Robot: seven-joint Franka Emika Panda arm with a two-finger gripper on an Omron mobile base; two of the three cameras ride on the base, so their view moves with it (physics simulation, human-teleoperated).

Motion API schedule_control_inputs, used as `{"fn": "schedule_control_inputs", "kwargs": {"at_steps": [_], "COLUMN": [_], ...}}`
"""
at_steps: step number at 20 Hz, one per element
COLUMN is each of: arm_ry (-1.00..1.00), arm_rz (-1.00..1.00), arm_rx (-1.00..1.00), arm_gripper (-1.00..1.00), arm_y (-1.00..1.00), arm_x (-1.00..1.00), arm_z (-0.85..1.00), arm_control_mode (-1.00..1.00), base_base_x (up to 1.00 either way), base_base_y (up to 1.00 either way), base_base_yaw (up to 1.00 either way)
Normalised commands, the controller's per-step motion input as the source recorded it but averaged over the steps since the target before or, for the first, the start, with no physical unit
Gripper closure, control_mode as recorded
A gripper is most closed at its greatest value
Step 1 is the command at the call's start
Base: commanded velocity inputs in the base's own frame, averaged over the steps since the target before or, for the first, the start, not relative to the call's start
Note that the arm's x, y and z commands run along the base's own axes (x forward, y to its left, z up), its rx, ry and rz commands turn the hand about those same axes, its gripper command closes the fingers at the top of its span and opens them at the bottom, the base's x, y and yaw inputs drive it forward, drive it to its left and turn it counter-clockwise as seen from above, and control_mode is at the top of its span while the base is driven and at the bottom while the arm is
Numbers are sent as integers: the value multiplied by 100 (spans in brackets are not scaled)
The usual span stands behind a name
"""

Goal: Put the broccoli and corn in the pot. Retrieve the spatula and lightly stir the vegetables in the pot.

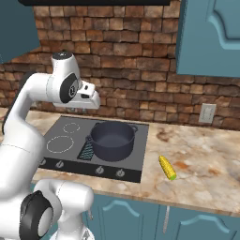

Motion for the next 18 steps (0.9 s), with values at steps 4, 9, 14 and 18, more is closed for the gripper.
{"fn": "schedule_control_inputs", "kwargs": {"at_steps": [4,9,14,18], "arm_ry": [7,6,0,1], "arm_rz": [0,0,-1,0], "arm_rx": [0,0,3,0], "arm_gripper": [-100,-100,-100,-100], "arm_y": [-1,-43,-87,-67], "arm_x": [-4,-3,0,0], "arm_z": [0,-56,-20,-11], "arm_control_mode": [-100,-100,-100,-100], "base_base_x": [0,0,0,0], "base_base_y": [0,0,0,0], "base_base_yaw": [0,0,0,0]}}
